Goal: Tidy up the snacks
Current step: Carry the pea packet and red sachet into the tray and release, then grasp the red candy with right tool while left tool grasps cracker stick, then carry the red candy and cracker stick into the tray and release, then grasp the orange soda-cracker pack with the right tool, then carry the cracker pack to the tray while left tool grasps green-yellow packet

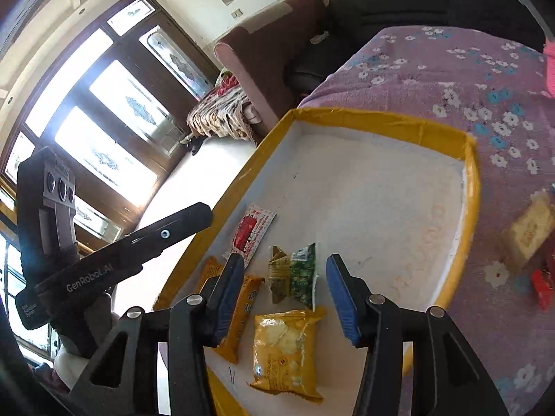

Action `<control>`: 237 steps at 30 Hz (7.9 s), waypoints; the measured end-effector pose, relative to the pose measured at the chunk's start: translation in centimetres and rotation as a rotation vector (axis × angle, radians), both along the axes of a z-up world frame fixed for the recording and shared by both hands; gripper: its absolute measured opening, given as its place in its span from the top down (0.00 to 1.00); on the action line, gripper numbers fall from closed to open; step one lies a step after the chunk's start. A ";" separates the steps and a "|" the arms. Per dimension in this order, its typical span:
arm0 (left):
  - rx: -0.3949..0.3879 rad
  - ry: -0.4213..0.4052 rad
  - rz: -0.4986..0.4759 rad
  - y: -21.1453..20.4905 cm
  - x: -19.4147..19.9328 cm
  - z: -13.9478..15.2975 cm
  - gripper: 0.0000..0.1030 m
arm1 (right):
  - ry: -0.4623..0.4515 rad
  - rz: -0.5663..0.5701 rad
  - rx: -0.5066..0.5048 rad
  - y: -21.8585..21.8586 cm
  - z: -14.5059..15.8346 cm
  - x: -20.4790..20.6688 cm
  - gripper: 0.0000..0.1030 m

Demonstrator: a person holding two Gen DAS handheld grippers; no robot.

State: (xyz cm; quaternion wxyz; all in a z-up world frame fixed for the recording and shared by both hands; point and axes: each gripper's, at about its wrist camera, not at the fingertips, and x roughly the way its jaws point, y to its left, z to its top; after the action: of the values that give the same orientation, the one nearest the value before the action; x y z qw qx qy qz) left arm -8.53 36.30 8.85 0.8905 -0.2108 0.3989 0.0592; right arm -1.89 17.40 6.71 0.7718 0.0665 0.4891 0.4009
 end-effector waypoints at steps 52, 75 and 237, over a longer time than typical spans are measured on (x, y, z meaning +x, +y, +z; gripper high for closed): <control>-0.123 -0.133 -0.154 -16.9 -5.0 -0.8 0.31 | -0.053 -0.353 -0.252 -24.9 -1.8 1.1 0.50; 0.153 0.083 -0.419 -28.5 0.8 -4.8 0.32 | -0.108 -0.473 -0.125 -28.7 -5.6 -1.0 0.79; 0.187 0.025 -0.551 -29.6 15.0 -2.8 0.85 | -0.040 -0.542 0.160 -34.1 -4.3 3.9 0.46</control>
State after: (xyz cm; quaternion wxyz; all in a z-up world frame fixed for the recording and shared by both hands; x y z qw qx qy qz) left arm 6.51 6.65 6.08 0.8836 -0.0106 0.4447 -0.1459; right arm 1.98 -16.66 2.41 0.8527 0.2477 0.4048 0.2184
